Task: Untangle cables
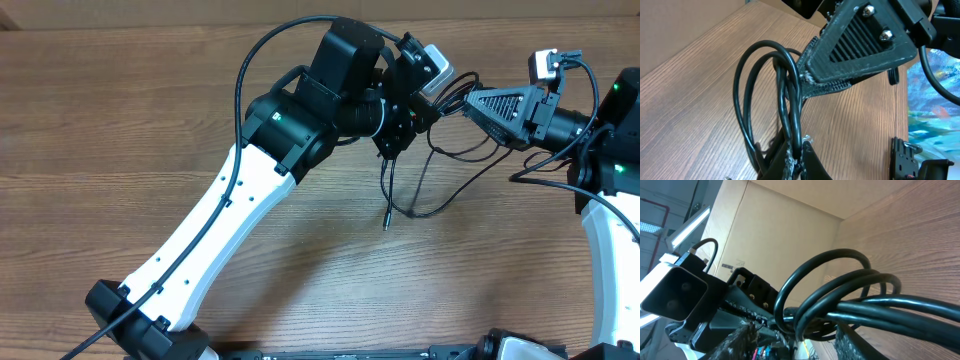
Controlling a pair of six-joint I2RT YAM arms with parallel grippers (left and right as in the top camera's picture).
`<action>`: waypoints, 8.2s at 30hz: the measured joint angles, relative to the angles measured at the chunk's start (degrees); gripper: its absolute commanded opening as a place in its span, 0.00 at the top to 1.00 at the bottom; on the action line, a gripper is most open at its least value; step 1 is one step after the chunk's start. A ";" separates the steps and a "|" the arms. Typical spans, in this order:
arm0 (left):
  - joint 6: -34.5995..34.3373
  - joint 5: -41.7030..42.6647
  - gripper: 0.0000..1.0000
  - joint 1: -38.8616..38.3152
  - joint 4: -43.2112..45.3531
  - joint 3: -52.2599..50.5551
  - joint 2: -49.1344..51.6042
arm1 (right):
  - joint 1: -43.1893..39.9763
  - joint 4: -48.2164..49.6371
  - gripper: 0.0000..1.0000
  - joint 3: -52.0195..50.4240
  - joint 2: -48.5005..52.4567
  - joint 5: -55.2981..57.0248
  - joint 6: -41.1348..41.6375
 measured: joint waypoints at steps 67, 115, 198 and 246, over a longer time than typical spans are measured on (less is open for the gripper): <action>-14.60 -14.01 0.96 -0.74 -2.38 0.02 7.15 | 2.73 5.60 0.96 -0.02 -0.02 -6.45 0.98; -16.31 2.89 0.96 -0.39 6.69 -0.04 8.13 | 3.65 -4.57 0.96 0.02 -0.44 11.23 -0.37; -19.50 19.23 0.96 24.90 11.96 1.09 -12.41 | 7.87 -44.70 0.00 0.04 -0.02 84.30 -8.41; -17.97 -29.35 0.00 26.25 -29.05 1.22 -10.25 | 12.15 -46.36 0.00 0.04 -0.02 24.94 -36.44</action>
